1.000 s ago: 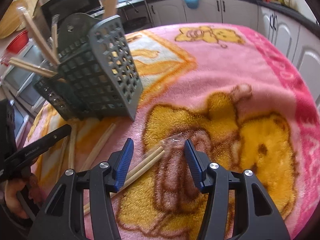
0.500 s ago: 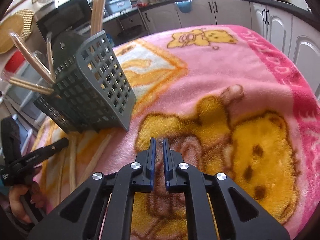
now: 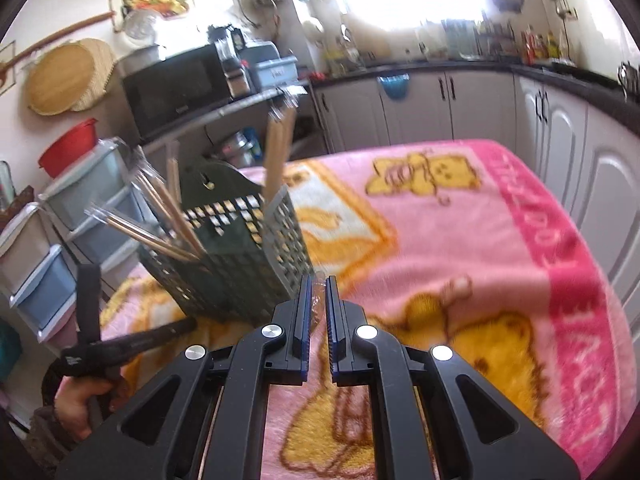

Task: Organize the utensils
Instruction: 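Close the left gripper on a wrapped chopstick while the right gripper grasps another, then lift both held chopsticks upright and carry them over the green basket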

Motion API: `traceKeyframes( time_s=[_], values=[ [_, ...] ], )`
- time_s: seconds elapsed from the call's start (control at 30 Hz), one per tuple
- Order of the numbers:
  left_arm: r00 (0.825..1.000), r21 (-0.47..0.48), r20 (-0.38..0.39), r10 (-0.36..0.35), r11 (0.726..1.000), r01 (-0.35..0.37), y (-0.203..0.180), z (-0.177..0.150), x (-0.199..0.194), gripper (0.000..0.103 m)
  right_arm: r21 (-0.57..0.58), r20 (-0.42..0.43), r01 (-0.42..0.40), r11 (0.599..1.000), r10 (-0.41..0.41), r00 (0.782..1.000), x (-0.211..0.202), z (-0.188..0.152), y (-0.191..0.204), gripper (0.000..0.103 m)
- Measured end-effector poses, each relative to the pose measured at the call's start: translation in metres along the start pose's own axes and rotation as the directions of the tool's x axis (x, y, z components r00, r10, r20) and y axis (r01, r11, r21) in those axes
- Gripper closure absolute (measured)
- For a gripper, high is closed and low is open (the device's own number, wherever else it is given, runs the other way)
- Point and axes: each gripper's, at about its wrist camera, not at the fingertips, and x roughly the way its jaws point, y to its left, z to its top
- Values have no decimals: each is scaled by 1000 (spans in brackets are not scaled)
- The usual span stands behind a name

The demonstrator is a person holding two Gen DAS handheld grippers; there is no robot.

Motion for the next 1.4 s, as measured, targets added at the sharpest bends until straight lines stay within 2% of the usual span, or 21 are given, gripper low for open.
traceKeyframes(
  time_s=[0.17, 0.33, 0.63, 1.0, 1.4],
  values=[
    [996, 5, 80, -37, 999, 37, -3, 4, -28, 99, -27, 54, -23, 999, 25, 998, -19, 9, 10, 96],
    [983, 15, 162, -93, 996, 91, -11, 12, -64, 99, -51, 99, -43, 998, 48, 994, -33, 17, 21, 96],
    [934, 89, 299, -195, 980, 176, -46, 19, -120, 100, -74, 152, -52, 996, 63, 986, -53, 24, 33, 96],
    [886, 192, 362, -291, 953, 234, -89, 33, -147, 100, -97, 206, -50, 994, 69, 976, -72, 29, 43, 97],
    [850, 268, 400, -343, 931, 249, -119, 47, -161, 100, -126, 255, -66, 990, 97, 962, -84, 41, 52, 97]
  ],
)
